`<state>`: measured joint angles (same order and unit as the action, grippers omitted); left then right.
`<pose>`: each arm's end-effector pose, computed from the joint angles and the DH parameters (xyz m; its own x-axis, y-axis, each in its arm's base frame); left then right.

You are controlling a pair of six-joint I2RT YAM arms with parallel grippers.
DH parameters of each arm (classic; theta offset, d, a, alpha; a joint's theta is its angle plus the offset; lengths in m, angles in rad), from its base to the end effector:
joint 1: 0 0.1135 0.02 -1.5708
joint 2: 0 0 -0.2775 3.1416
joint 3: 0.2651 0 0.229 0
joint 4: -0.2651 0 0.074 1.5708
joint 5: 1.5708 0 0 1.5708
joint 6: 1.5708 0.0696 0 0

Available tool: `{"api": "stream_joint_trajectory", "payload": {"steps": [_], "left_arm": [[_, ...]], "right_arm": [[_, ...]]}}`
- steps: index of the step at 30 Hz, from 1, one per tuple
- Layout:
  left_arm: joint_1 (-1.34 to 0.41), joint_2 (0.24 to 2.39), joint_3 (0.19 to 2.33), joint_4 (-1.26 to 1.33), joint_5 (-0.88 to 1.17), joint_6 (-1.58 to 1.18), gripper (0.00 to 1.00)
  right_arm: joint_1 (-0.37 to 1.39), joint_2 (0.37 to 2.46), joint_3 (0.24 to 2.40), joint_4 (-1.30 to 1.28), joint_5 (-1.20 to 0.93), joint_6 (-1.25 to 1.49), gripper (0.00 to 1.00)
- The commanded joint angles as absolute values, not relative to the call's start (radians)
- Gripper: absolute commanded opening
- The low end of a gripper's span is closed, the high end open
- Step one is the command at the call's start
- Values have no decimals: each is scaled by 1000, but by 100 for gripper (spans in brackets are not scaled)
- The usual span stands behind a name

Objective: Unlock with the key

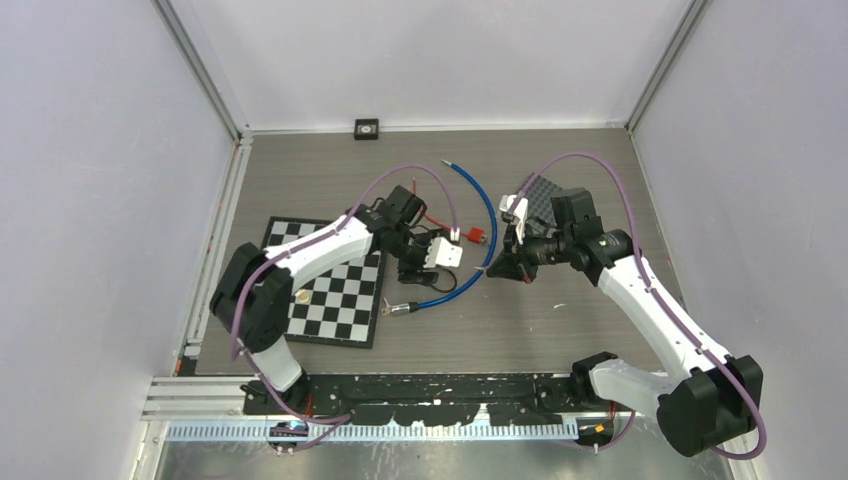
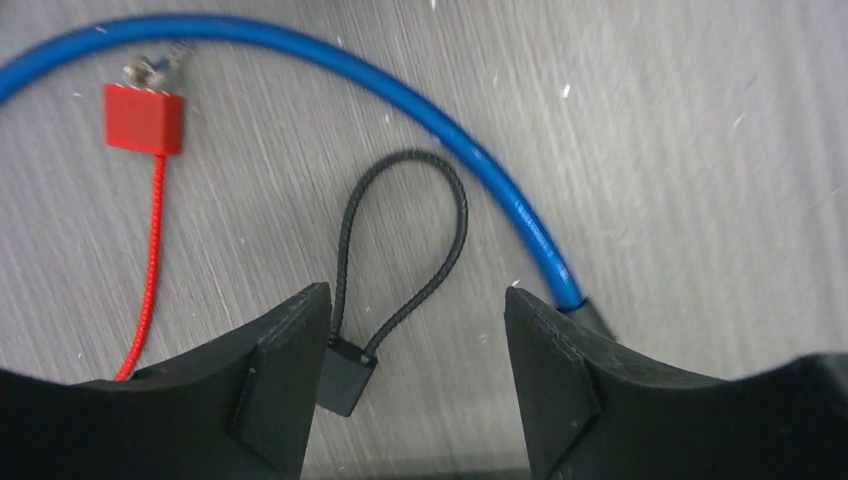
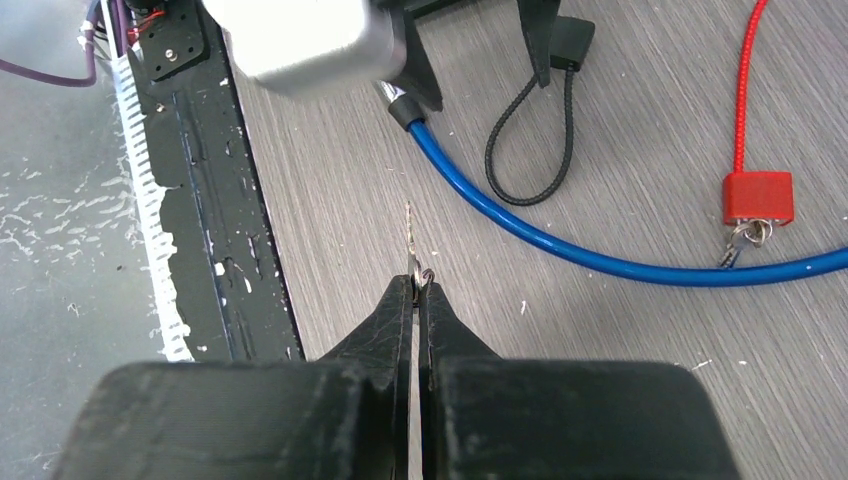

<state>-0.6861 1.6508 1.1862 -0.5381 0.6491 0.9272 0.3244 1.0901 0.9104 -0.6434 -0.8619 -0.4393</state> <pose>0.2335 -0.2456 0.2356 0.2137 0.6487 -0.7305 0.9756 -0.1810 0.1246 0.1737 0.1141 0.2916 -0.3327 -0.4040 -0.8521 -0.9262 0.3102 0.2146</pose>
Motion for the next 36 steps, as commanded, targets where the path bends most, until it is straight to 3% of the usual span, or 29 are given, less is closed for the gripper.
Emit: {"api": "stream_joint_trajectory", "payload": {"steps": [1, 7, 16, 21, 26, 30, 36], "left_arm": [[-688, 1746, 1275, -734, 486, 1339, 67], [-676, 1894, 1419, -892, 389, 1473, 67], [-677, 1987, 1467, -877, 346, 1499, 65], [-680, 2009, 1464, -815, 358, 1429, 52], [-676, 2001, 1445, -723, 355, 1273, 28], [-659, 1968, 1453, -626, 355, 977, 10], [-654, 1922, 1410, -486, 293, 476, 8]], "right_arm": [[328, 1069, 917, -620, -835, -449, 1], [324, 1068, 917, -621, -833, -449, 0], [313, 1072, 919, -624, -837, -447, 0], [308, 1074, 922, -623, -844, -439, 0], [296, 1066, 920, -620, -857, -431, 0], [290, 1059, 919, -619, -860, -430, 1], [290, 1066, 920, -620, -864, -430, 0]]}}
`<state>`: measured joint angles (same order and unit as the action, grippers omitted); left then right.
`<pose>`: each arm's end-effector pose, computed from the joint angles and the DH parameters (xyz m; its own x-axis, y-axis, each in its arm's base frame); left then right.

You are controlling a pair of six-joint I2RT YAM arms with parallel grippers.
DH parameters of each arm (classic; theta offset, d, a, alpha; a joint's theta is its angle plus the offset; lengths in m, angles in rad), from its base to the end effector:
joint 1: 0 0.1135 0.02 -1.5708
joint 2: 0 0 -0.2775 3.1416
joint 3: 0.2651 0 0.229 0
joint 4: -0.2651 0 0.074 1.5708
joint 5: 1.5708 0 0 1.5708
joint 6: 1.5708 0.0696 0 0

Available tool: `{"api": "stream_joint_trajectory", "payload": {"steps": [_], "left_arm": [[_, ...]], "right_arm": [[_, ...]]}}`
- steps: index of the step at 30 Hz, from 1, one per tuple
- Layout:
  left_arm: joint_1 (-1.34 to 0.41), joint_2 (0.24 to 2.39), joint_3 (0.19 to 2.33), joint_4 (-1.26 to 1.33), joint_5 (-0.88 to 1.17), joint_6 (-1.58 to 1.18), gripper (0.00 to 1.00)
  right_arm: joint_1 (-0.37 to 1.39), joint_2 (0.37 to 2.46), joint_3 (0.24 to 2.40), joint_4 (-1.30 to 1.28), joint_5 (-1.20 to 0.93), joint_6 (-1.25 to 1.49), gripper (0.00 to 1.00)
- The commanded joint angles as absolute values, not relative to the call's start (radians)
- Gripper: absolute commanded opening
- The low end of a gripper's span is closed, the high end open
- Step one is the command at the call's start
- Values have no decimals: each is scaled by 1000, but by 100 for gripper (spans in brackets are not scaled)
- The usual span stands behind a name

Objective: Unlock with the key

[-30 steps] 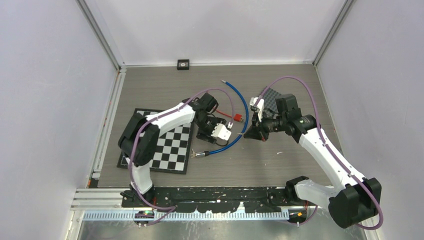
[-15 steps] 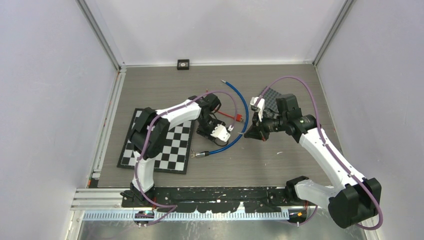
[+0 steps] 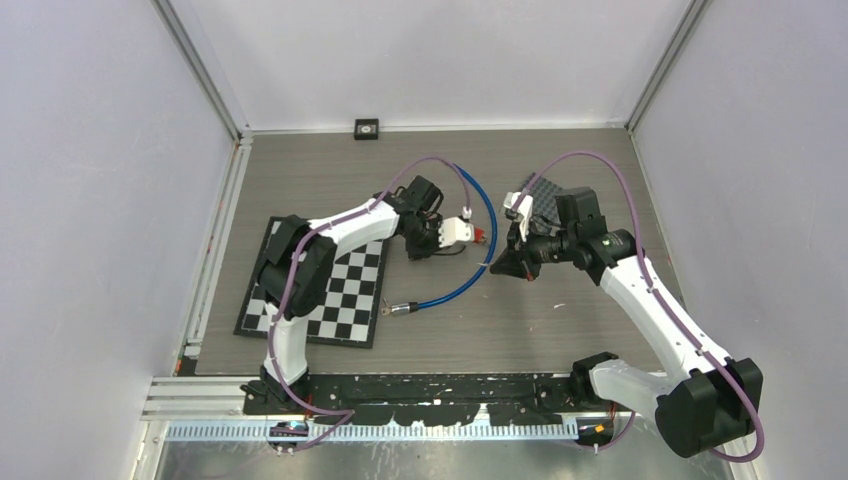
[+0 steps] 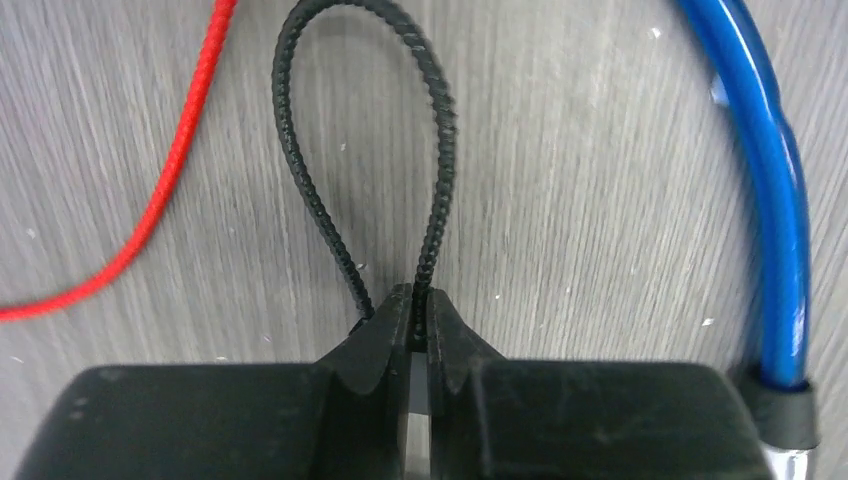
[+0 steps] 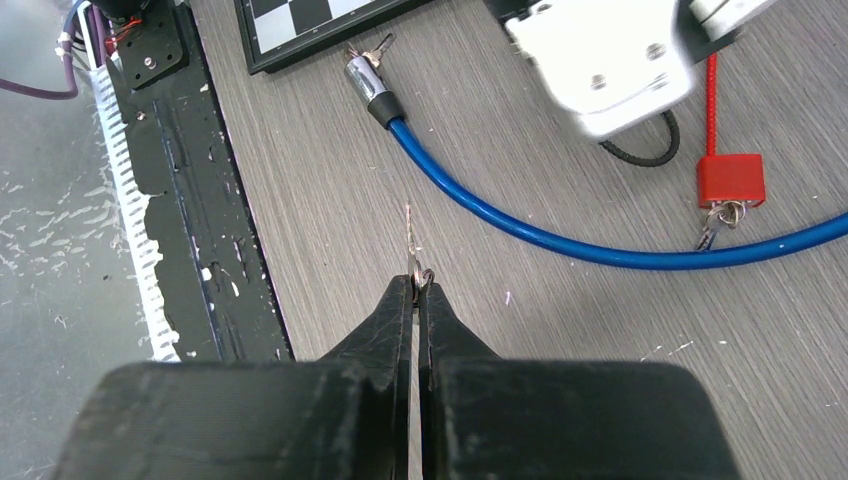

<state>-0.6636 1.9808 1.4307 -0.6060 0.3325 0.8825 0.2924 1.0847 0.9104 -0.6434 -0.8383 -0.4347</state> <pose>0.3064 -0.2684 0.1757 0.0717 0.8706 -0.4867 0.9925 -0.0139 0.1214 0.1774 0.1074 0.2917 -0.3474 -0.3987 -0.8487 -0.9107 0.3593 0.2040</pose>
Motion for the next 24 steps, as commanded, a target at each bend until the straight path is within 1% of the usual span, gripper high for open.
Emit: {"api": "stream_joint_trajectory", "payload": {"steps": [1, 3, 7, 12, 13, 16, 20, 24], "left_arm": [[-654, 1921, 1408, -490, 295, 415, 11], [-657, 1923, 1406, -506, 284, 300, 17], [-657, 1900, 1408, -537, 280, 221, 28], [-655, 1834, 1395, -529, 351, 178, 30], [-655, 1821, 1393, -520, 338, 179, 31], [-655, 1797, 1394, -512, 236, 228, 42], [-654, 1827, 1441, -591, 145, 340, 56], [-654, 1891, 1489, -666, 136, 375, 63]], "right_arm": [[290, 1066, 920, -620, -864, -431, 1], [290, 1071, 920, -620, -862, -430, 0], [289, 1072, 922, -621, -861, -430, 0], [285, 1072, 923, -619, -861, -425, 1], [285, 1073, 923, -620, -863, -425, 0], [281, 1071, 922, -621, -869, -423, 1], [278, 1073, 923, -621, -874, -422, 1], [278, 1076, 925, -623, -876, -422, 1]]}}
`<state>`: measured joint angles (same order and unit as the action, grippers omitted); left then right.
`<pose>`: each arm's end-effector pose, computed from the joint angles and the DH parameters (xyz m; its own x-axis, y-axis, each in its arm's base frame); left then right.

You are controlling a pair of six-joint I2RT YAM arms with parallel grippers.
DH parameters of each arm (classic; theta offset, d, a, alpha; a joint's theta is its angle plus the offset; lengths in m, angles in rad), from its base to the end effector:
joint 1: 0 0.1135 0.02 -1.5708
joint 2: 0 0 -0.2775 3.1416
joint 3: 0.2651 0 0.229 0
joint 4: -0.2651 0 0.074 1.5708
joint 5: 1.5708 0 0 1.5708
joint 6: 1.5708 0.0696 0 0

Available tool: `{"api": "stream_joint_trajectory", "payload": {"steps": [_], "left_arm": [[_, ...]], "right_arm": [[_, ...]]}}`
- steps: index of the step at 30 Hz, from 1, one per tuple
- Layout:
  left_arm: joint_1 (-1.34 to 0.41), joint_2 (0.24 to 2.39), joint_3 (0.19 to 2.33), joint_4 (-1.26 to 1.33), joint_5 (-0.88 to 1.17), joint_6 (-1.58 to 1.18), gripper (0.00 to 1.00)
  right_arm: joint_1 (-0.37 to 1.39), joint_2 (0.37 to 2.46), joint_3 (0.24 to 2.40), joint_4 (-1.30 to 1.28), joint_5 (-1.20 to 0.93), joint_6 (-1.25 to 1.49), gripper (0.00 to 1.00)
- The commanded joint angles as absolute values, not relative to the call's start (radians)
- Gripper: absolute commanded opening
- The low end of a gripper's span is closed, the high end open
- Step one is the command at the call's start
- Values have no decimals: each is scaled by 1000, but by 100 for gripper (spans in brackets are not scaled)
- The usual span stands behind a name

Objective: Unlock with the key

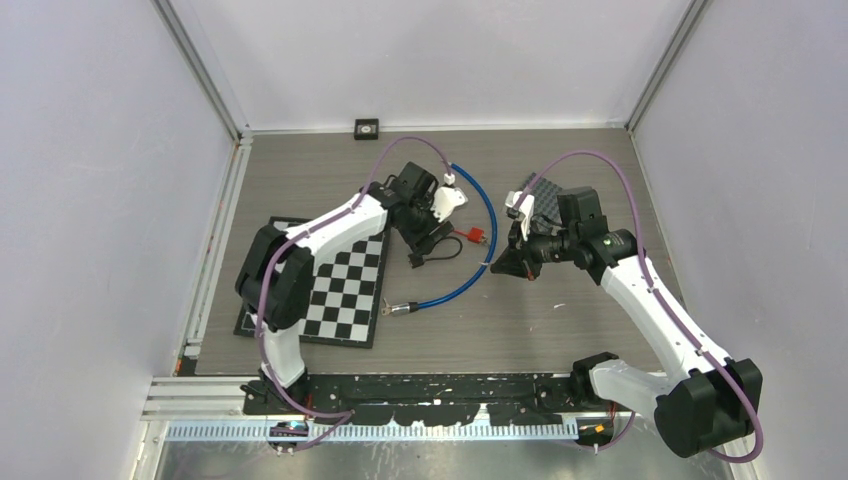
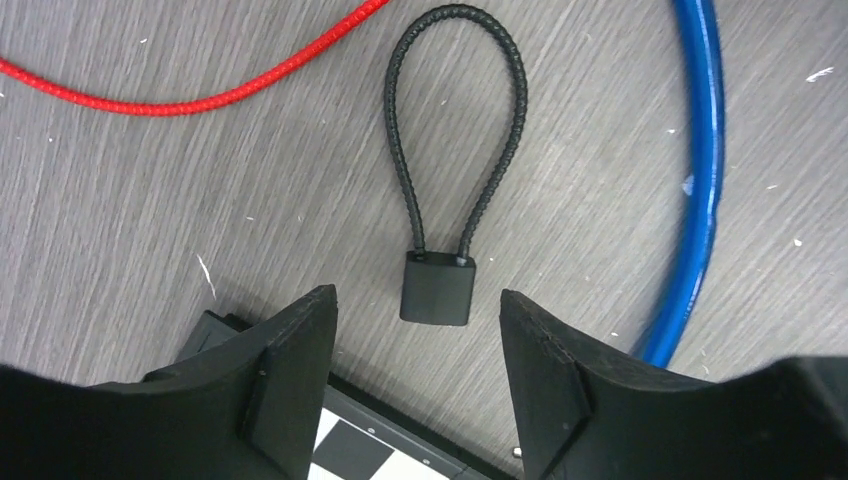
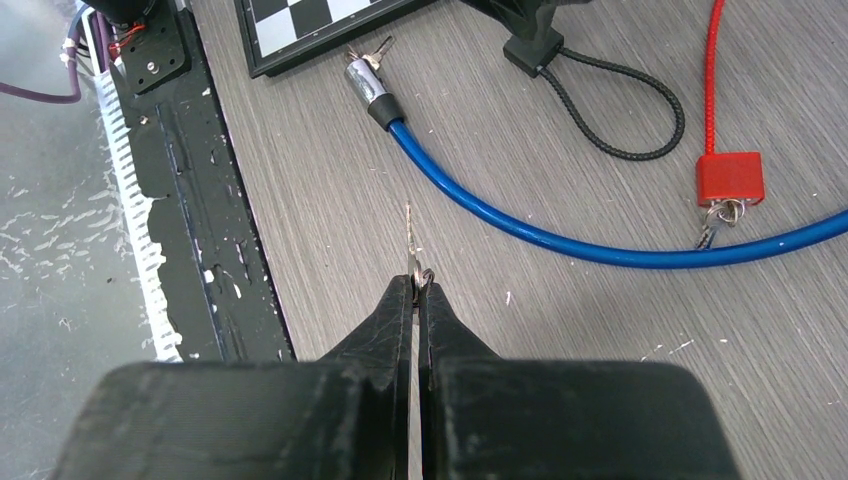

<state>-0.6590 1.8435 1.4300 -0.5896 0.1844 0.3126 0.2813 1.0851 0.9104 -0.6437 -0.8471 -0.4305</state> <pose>0.3067 -0.2537 0.2268 -0.4252 0.7117 -0.5592 0.8519 0.5233 0.0183 0.1782 0.1058 0.2919 -0.3553 -0.3903 -0.8493 -0.9068 0.3643 0.2120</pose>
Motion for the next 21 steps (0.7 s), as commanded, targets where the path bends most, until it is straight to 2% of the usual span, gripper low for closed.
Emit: {"api": "stream_joint_trajectory", "payload": {"steps": [1, 6, 11, 21], "left_arm": [[-655, 1910, 1498, -679, 142, 375, 64], [-654, 2009, 1551, -729, 158, 350, 72], [-654, 2032, 1552, -761, 200, 291, 74], [-678, 1926, 1448, -769, 583, 105, 74]], "right_arm": [[279, 1076, 925, -624, -876, -422, 1], [274, 1073, 925, -626, -881, -422, 0], [271, 1075, 925, -629, -885, -423, 0], [268, 1083, 925, -629, -878, -426, 1]]}}
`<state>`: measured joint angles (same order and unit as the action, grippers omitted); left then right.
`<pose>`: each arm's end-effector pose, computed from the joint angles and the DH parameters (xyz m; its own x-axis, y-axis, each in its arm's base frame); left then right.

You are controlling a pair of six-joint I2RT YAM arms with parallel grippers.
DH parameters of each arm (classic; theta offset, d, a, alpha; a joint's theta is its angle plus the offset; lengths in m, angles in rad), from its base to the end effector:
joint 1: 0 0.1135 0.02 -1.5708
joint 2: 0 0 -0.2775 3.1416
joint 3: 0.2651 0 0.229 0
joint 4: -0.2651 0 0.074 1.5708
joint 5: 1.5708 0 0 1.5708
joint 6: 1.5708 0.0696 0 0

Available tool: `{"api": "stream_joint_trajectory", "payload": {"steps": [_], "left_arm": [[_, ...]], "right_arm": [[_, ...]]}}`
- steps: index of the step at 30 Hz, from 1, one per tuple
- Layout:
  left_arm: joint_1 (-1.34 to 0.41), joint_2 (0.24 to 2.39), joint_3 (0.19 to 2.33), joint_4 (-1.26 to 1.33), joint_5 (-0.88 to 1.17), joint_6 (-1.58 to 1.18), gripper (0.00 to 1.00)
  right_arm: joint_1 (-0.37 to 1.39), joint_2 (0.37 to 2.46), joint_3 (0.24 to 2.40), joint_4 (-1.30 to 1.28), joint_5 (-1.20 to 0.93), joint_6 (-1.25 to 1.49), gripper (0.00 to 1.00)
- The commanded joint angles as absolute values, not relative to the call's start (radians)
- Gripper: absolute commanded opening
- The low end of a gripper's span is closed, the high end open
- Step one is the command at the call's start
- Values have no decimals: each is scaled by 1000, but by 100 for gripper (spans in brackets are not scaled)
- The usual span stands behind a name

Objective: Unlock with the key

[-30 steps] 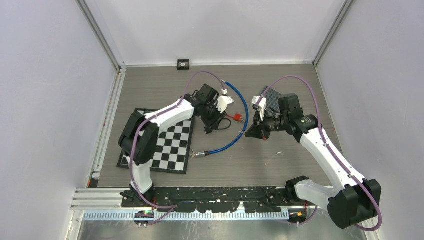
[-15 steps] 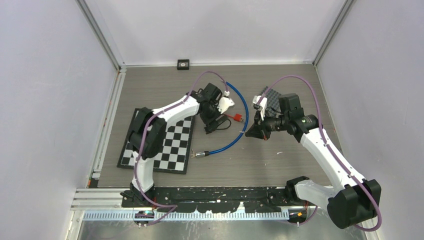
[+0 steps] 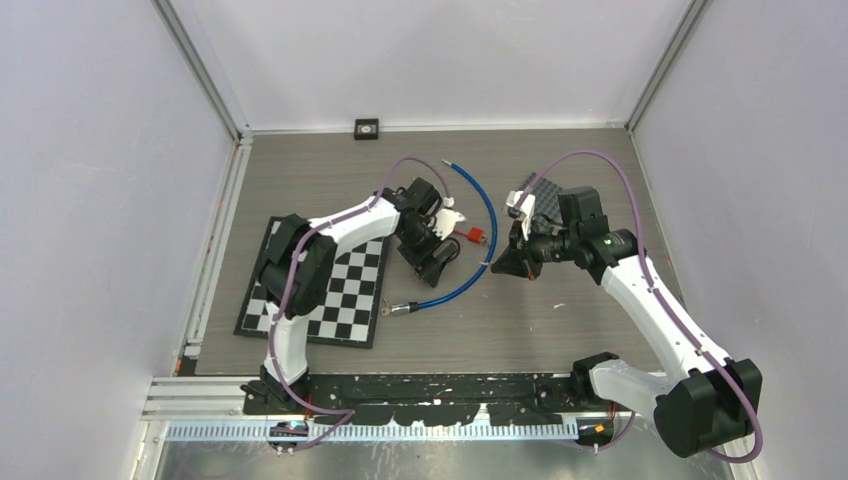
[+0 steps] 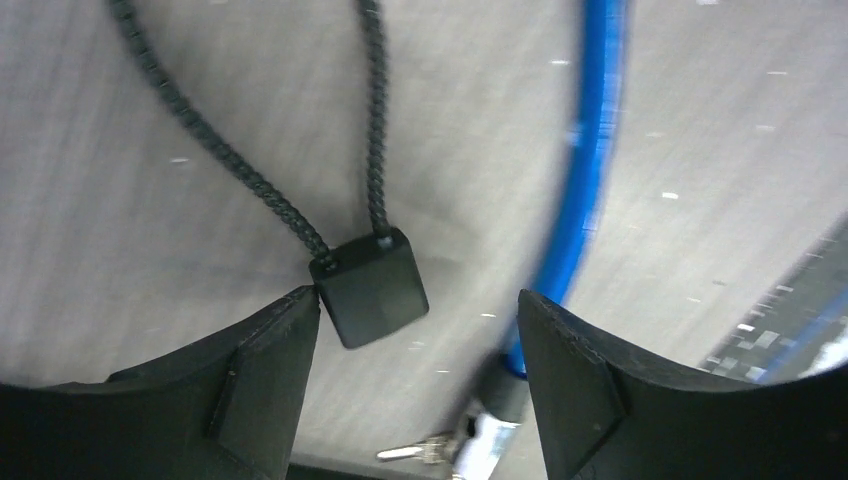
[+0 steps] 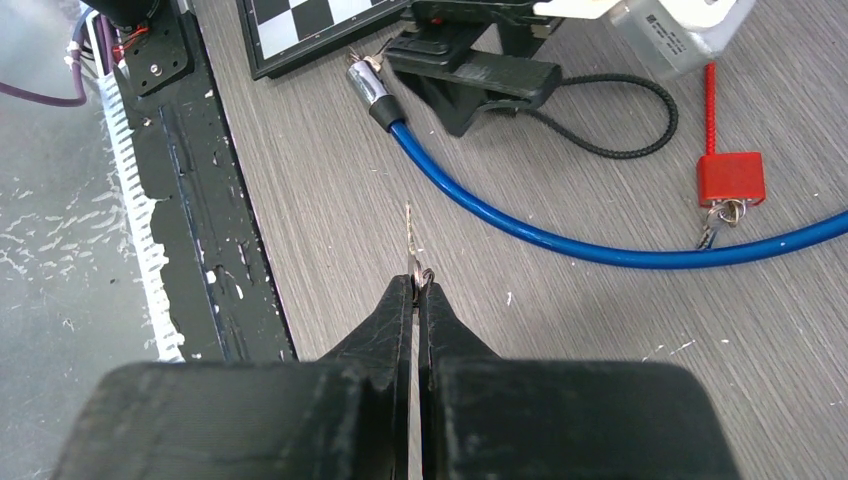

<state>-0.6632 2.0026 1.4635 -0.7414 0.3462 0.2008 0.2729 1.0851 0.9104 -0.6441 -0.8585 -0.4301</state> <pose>0.2979 -0.2627 0.1699 -0.6091 0.7140 -0.3453 0.7931 0.5501 -0.2615 0.1785 0.1047 0.2923 -0.3582 -0.3832 -0.8514 -0.9059 0.3633 0.2176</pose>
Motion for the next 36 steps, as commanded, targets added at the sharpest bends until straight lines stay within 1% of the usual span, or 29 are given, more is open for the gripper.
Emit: {"api": "stream_joint_trajectory", "payload": {"steps": [1, 3, 5, 7, 9, 11, 14, 16, 17, 18, 21, 26, 31, 36], "left_arm": [[-677, 1924, 1452, -770, 639, 85, 74], [-677, 1914, 1460, -764, 676, 67, 74], [-677, 1887, 1462, -742, 644, 85, 75], [-677, 1843, 1445, -694, 595, 154, 76], [-677, 1778, 1401, -625, 576, 284, 77], [-677, 1722, 1329, -539, 597, 479, 77], [-678, 1675, 1237, -538, 656, 898, 78], [-678, 1678, 1217, -615, 667, 1200, 79], [-678, 1689, 1220, -677, 662, 1421, 79], [-678, 1704, 1229, -738, 653, 1564, 80], [-679, 1782, 1320, -933, 617, 1865, 80], [-688, 1918, 1518, -1157, 591, 2096, 78], [-744, 1973, 1555, -1167, 398, 2242, 77], [-793, 2030, 1602, -1182, 324, 2308, 75]], "right_arm": [[267, 1083, 925, -629, -877, -425, 0], [263, 1083, 925, -629, -877, -424, 0], [258, 1084, 925, -629, -879, -422, 1], [256, 1086, 925, -627, -880, -421, 0], [254, 1090, 925, -627, -882, -420, 1], [254, 1092, 927, -627, -882, -420, 0], [248, 1090, 929, -627, -889, -414, 1], [226, 1083, 932, -625, -916, -398, 1], [209, 1078, 934, -623, -933, -387, 1], [189, 1071, 937, -620, -953, -374, 1], [108, 1041, 937, -610, -1006, -345, 0], [45, 982, 921, -572, -1024, -312, 1], [34, 996, 922, -575, -1032, -308, 0], [34, 1007, 922, -579, -1036, -313, 1]]}}
